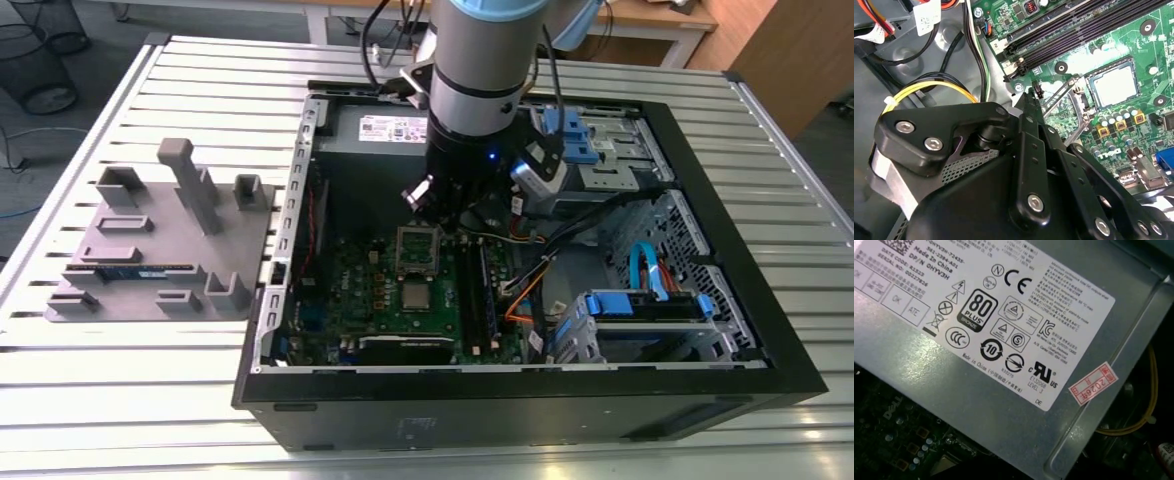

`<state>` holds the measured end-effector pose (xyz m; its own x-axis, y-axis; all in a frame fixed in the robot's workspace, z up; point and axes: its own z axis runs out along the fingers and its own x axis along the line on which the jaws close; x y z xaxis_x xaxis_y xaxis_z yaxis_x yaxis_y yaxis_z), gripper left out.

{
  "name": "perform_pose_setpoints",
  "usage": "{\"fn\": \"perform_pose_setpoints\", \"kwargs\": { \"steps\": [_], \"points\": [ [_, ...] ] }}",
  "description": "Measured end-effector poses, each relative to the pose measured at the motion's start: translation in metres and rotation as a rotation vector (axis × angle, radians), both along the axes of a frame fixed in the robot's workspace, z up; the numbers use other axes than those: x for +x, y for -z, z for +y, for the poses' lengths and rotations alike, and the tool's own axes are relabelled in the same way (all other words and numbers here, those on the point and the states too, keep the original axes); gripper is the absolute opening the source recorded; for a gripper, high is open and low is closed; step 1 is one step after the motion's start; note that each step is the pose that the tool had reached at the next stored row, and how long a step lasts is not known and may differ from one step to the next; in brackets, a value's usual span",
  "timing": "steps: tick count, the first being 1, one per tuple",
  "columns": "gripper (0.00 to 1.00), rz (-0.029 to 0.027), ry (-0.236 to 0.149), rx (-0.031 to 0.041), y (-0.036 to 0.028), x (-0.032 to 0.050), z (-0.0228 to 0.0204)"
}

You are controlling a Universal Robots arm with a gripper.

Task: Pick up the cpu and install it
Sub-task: 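Close the cpu cover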

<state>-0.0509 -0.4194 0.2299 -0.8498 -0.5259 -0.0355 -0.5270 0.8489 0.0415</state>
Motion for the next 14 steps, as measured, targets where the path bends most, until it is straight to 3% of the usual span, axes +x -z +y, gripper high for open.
{"fn": "perform_pose_setpoints", "kwargs": {
  "steps": [8, 14],
  "points": [
    [0.11, 0.0, -0.002, 0.0011, -0.0018, -0.0003, 0.0],
    [0.11, 0.0, -0.004, 0.0012, 0.0043, 0.0019, 0.0023]
  ]
}}
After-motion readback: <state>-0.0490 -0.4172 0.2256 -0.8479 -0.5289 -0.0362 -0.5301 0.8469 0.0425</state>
